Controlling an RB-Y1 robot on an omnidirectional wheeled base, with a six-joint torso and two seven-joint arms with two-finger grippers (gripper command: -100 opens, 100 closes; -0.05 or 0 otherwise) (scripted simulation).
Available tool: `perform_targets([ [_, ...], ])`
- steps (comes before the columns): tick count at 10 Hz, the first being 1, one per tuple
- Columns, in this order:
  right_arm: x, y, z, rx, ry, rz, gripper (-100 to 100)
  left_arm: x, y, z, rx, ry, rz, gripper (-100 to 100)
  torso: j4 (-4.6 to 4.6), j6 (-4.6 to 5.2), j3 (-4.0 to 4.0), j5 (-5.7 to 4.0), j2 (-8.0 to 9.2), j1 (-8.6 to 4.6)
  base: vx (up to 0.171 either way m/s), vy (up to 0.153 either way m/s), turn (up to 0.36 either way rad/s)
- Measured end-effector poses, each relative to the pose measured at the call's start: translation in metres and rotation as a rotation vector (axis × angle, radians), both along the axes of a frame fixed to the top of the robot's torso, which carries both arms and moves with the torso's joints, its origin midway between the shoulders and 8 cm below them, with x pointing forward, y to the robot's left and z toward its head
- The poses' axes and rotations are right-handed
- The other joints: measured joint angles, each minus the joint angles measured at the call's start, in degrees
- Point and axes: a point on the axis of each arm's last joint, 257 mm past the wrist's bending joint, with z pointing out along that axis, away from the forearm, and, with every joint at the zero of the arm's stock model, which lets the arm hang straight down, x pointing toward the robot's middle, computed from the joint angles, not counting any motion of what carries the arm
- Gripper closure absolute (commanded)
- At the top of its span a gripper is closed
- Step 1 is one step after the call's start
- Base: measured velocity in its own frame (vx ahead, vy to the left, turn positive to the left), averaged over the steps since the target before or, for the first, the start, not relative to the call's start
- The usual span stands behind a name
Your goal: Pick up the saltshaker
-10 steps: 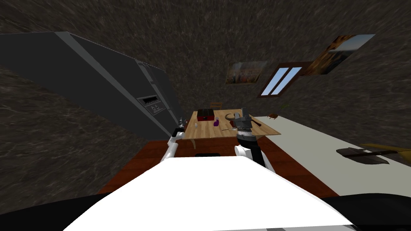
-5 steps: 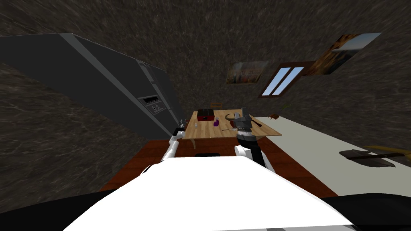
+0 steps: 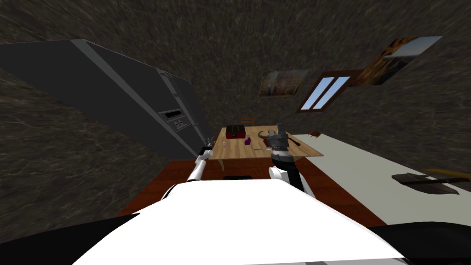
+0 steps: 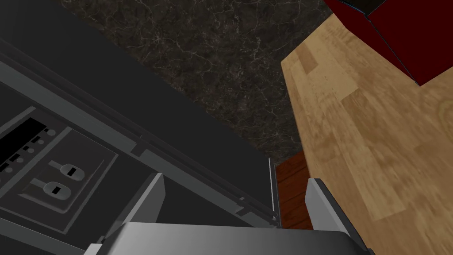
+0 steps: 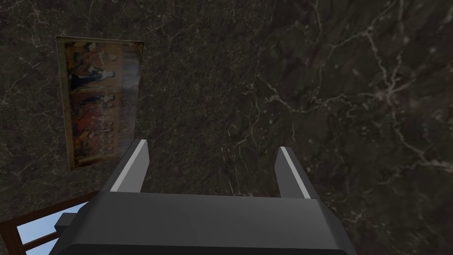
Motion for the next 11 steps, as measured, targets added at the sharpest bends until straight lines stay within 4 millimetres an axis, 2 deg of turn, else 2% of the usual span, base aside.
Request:
perform_targets([
  [4, 0.000, 0.000, 0.000, 0.000, 0.000, 0.000, 0, 0.003, 0.004, -0.026, -0.077, 0.053, 0.024, -100, 0.00, -0.01, 0.00, 0.00, 0.01, 0.03, 0.007, -0.019, 0.010],
  [11, 0.000, 0.000, 0.000, 0.000, 0.000, 0.000, 0, 0.000, -0.007, -0.082, -0.256, 0.161, 0.077, -100, 0.00, -0.01, 0.01, 0.01, 0.02, 0.06, 0.013, -0.019, 0.006],
])
